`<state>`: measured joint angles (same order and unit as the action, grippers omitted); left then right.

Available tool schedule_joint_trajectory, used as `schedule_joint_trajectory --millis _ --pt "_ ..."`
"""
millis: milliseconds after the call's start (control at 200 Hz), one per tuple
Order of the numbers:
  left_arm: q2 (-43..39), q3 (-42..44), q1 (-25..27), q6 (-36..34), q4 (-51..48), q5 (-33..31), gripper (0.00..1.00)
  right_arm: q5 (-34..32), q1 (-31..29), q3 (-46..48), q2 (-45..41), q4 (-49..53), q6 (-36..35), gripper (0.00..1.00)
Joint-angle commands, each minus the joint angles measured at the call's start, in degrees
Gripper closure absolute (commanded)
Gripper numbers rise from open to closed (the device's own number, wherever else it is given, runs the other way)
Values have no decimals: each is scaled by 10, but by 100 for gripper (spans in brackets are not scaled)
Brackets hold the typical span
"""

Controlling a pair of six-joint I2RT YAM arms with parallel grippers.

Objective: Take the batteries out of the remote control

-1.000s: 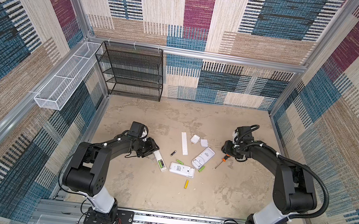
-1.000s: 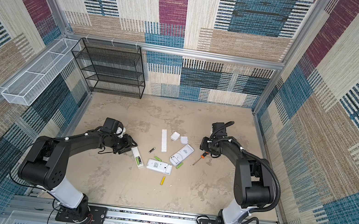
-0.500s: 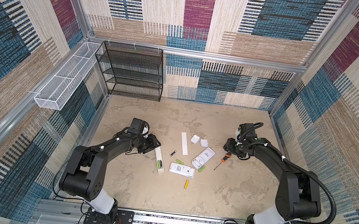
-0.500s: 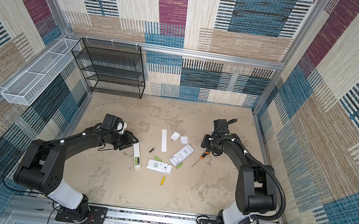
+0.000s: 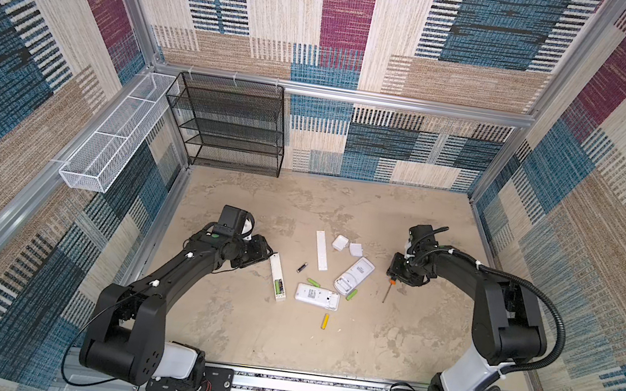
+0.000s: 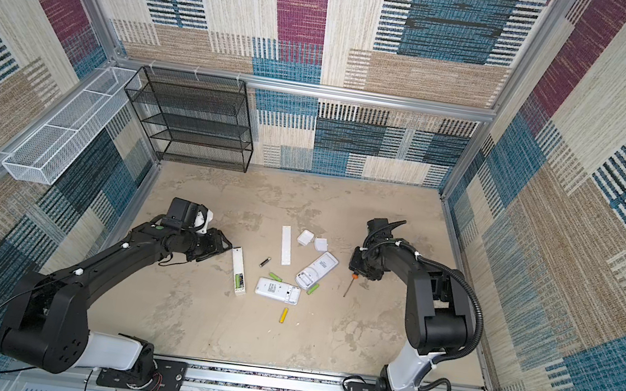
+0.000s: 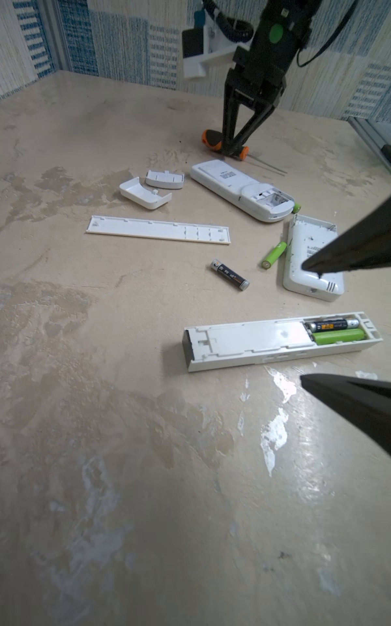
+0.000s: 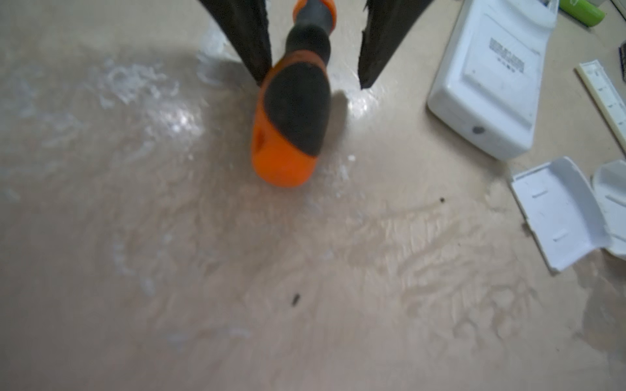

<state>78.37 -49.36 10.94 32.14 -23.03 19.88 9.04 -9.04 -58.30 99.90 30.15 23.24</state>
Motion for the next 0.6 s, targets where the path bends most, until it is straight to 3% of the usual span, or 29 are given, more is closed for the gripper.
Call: schedule_joint_trajectory --millis 0,95,210,356,596 --pt "-15 8 0 -21 -17 -1 48 5 -2 -1 22 13 -6 72" --pt "-29 18 0 -19 -13 7 48 2 -2 -3 18 20 -13 88" --pt "-45 24 8 -14 -2 23 48 3 -2 -7 -13 13 -11 99" --pt "-78 8 60 -16 7 5 50 12 -6 -20 -76 0 9 100" --pt "-88 -50 217 -22 61 -58 52 26 -70 -63 -163 -35 26 100"
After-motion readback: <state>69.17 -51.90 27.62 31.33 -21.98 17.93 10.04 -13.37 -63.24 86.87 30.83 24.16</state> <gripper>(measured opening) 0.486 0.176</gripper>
